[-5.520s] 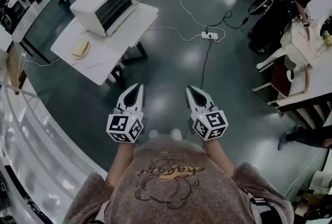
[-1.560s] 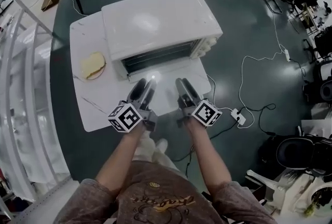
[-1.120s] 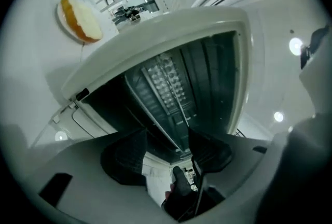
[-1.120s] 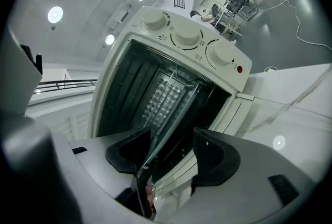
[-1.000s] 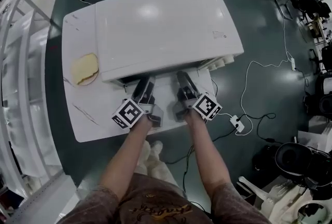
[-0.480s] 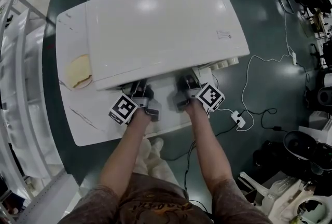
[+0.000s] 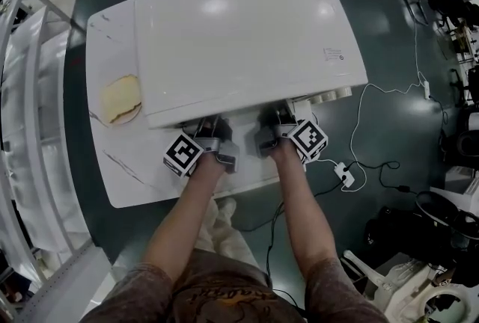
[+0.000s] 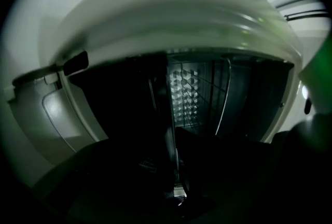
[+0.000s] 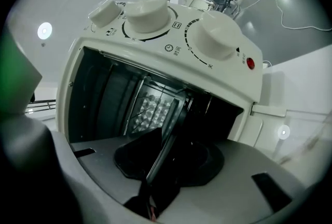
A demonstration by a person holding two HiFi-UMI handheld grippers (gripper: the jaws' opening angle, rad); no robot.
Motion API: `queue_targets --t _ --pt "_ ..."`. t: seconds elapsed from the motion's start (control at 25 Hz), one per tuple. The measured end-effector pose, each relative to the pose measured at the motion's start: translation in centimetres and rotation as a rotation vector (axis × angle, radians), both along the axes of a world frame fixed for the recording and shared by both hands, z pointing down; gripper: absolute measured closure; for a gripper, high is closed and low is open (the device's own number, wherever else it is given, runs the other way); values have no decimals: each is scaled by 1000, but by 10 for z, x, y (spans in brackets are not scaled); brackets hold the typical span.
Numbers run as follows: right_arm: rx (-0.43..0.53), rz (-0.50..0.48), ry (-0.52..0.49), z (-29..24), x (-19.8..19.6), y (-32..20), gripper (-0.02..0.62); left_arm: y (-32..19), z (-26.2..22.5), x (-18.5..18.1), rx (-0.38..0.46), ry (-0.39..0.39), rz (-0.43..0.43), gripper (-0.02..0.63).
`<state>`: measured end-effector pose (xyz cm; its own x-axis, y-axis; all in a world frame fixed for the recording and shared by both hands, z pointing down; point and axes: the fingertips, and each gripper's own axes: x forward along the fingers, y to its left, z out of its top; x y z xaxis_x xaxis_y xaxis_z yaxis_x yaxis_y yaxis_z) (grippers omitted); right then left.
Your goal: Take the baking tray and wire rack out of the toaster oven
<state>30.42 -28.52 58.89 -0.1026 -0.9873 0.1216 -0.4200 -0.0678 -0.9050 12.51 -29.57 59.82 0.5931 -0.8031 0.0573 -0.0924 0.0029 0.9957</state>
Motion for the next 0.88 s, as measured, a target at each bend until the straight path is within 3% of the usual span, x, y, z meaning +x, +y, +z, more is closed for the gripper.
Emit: queue_targets --t 0.16,0.88 --pt "-35 44 -13 4 2 7 518 3 0 0 -31 40 -3 540" --pt "-41 100 -63 8 -4 84 548 79 9 -4 -97 40 87 552"
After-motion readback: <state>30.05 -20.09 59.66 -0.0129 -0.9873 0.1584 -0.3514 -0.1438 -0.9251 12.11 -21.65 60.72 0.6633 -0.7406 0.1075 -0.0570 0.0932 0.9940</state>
